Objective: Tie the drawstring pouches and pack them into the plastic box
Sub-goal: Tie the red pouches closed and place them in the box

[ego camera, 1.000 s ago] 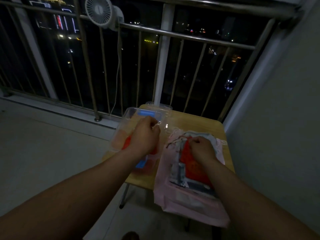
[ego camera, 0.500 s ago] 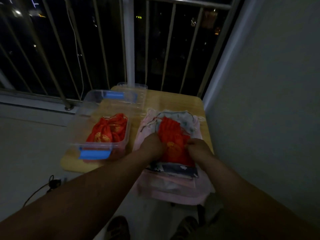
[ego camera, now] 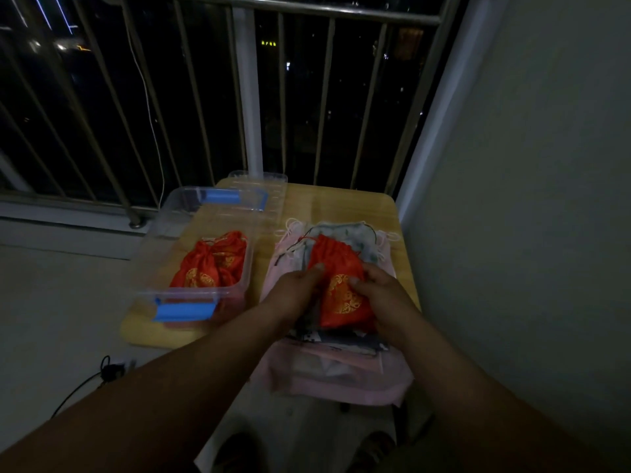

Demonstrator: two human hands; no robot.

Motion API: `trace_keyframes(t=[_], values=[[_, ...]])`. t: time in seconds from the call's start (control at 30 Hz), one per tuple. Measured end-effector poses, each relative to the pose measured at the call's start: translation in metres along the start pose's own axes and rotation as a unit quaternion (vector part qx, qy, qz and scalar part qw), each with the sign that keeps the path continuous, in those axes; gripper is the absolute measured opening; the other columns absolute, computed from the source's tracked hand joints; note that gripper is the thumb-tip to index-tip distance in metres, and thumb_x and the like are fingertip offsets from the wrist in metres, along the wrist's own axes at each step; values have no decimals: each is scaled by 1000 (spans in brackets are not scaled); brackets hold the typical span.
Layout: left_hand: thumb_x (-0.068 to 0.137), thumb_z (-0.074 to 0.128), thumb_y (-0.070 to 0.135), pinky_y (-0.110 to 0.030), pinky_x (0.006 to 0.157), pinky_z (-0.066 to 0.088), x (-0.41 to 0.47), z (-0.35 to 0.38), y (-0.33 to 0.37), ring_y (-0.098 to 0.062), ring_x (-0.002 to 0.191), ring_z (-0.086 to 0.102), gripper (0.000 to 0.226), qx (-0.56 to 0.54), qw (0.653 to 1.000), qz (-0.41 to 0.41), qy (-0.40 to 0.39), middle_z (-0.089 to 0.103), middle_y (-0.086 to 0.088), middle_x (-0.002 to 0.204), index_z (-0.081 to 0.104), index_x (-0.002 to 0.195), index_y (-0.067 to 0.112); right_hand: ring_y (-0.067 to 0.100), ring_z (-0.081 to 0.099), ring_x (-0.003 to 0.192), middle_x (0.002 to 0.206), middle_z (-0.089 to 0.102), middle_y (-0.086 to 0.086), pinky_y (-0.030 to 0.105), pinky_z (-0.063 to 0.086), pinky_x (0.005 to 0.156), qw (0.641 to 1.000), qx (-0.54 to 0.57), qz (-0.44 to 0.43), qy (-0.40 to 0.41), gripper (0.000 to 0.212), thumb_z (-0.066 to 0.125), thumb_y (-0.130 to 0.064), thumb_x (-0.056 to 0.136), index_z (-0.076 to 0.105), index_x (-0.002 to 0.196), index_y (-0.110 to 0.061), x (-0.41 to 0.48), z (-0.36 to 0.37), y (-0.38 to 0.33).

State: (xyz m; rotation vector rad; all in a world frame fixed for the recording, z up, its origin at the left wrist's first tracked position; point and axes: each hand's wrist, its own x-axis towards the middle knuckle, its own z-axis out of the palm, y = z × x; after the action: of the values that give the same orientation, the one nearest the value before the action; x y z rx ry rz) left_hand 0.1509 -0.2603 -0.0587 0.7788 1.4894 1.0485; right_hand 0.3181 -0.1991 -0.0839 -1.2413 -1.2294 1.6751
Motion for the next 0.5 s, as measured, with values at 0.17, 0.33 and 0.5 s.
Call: trace_keyframes(t=[0.17,0.33,0.5], values=[[100,53,60,-46,96,56,-27,-1,1,-25,105,73,41,-75,996,-11,-42,79,-3,109,71,114,26,32,67,119,131,71,6,55,53,101,995,68,-10,-72,46,54,-5,102,57,143,-28,-39,10,-5],[103,56,42,-53,93,58,-47,-5,0,-35,105,73,37,-145,988,-12,-50,76,-15,114,71,121,13,32,69,118,128,72,8,57,53,102,994,52,-12,-94,38,55,-10,103,61,138,-23,-67,15,-4],[101,63,21,-60,103,51,-64,-14,-10,-40,112,70,32,-122,990,30,-66,74,-19,119,66,131,8,30,69,117,126,74,3,59,52,102,996,52,23,-67,37,59,-50,99,64,132,-33,-86,23,-8]])
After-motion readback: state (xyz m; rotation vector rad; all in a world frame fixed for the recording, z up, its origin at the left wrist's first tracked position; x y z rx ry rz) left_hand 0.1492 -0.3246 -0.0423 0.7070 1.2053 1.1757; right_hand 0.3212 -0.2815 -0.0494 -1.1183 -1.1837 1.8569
